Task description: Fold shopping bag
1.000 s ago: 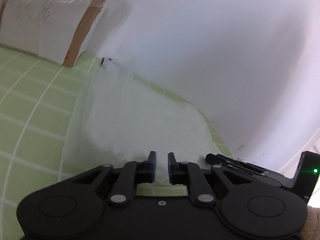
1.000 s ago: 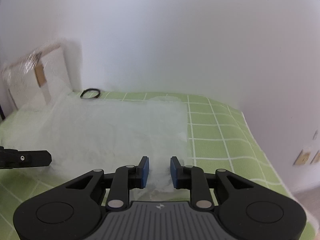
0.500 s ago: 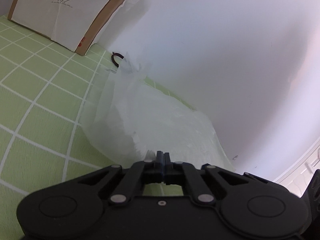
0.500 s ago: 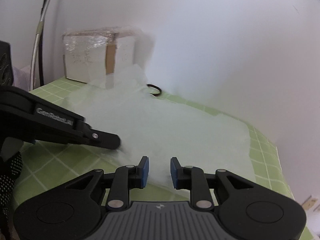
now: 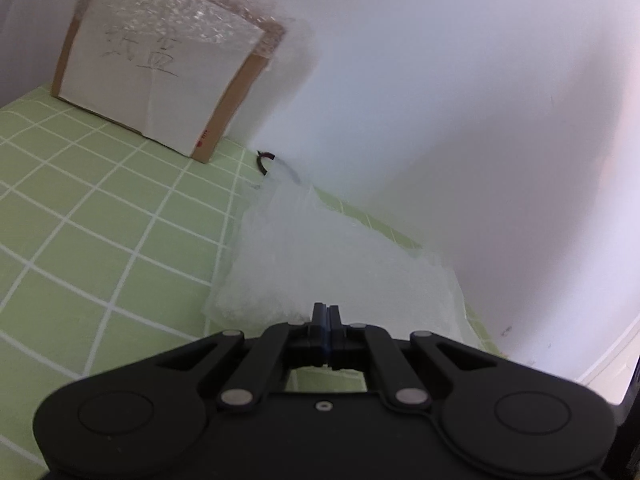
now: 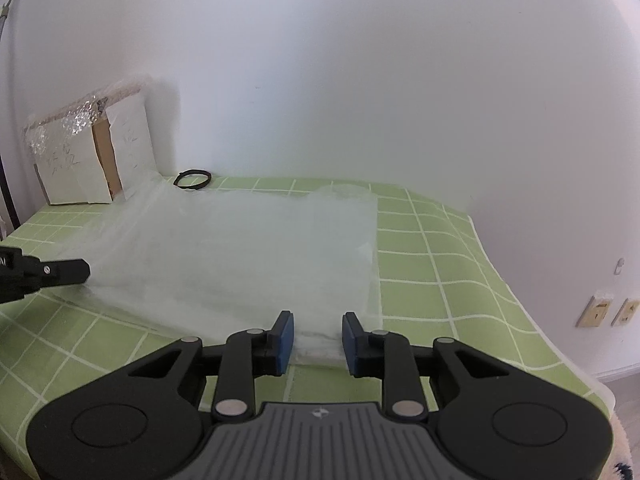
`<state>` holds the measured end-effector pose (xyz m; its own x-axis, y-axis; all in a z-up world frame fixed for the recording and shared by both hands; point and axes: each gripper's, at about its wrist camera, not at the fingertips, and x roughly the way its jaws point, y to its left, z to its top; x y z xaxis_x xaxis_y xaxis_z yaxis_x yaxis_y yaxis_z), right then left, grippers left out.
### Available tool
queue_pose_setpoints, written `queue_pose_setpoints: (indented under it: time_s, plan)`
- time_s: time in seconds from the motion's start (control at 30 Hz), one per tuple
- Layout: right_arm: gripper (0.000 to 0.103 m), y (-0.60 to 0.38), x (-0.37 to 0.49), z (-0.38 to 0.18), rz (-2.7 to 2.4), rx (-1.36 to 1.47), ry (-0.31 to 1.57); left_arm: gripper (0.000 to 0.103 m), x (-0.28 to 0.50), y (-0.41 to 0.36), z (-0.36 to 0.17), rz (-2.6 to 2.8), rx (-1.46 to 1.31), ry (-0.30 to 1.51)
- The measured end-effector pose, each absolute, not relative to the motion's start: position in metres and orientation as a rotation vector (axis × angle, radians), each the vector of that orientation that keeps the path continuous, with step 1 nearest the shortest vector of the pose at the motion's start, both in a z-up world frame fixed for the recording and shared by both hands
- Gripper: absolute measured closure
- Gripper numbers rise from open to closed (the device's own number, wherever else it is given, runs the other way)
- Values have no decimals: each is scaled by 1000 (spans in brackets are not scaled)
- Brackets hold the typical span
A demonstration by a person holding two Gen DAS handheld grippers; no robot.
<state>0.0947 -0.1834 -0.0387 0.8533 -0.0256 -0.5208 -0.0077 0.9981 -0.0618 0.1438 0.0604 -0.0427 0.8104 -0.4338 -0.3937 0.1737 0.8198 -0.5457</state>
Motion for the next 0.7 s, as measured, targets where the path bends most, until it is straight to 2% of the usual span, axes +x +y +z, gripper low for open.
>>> queue_pose_setpoints:
  time_s: [0.2,0.7]
  plan:
    - [76,-183,94,-40,-10,-65,544,101,147,101,-54,-190,-726,543]
    - [76,-185,98,-39,2,-62,570,94,143,98,-37,-222,-674,502]
